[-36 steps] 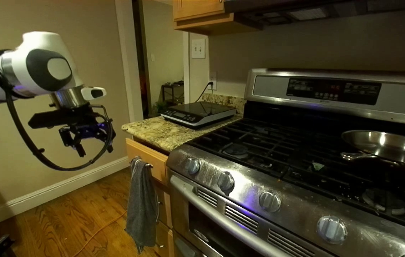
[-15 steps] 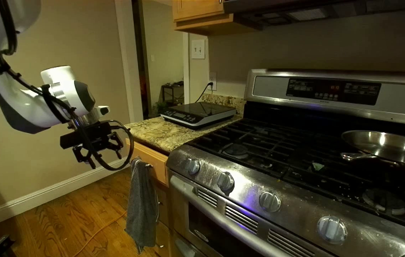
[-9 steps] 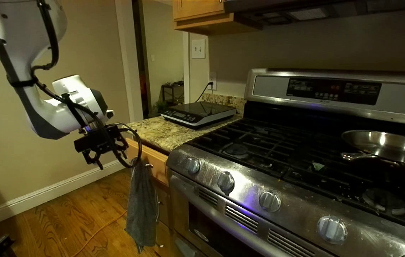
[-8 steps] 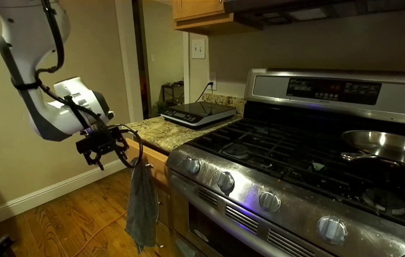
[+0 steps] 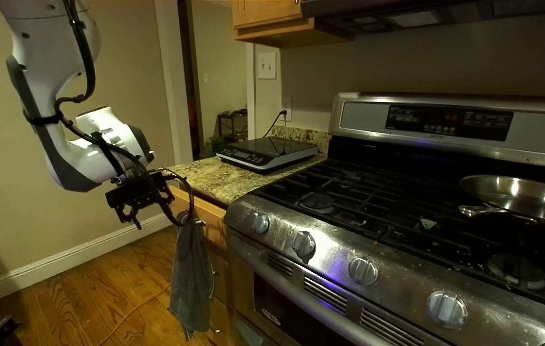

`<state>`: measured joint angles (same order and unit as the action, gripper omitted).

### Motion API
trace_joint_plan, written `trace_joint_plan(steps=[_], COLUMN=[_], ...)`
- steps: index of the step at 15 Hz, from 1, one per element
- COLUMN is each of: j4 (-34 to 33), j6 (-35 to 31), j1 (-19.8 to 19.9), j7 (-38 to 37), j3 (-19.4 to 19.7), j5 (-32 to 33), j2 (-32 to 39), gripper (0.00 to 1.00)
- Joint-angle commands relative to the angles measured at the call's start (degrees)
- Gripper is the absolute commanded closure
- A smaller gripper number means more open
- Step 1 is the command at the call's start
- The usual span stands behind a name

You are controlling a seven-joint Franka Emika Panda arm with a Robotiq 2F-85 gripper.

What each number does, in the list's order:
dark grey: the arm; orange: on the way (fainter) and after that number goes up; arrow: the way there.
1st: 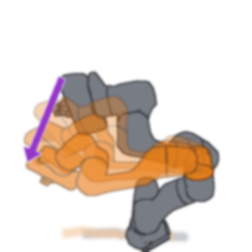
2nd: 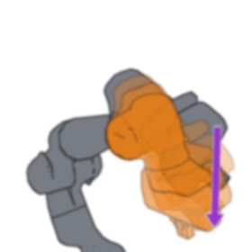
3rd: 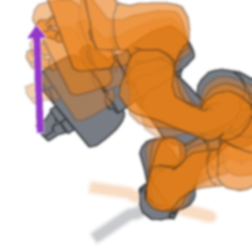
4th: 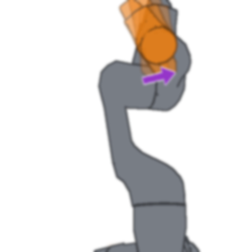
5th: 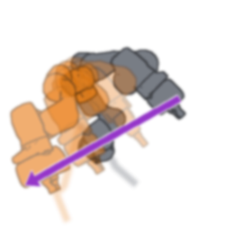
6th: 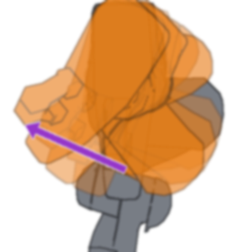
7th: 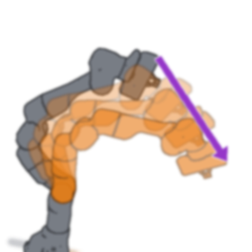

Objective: Open the first top drawer

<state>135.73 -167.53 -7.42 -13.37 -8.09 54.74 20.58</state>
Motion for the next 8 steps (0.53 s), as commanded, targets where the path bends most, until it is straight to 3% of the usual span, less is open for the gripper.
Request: trace_joint_plan(steps=[1, 4, 8], j4=[-1.64, -3.62, -4.49], j6=[0.12, -0.44, -1.32], j1=[-2.15, -3.45, -2.53], j7=[-3.48, -5.53, -4.85], j3=[2.66, 4.74, 4.46], j5=[4.54, 10.77, 11.27], j2=[0.01, 0.59, 2.74], gripper=[0.00, 0.00, 0.00])
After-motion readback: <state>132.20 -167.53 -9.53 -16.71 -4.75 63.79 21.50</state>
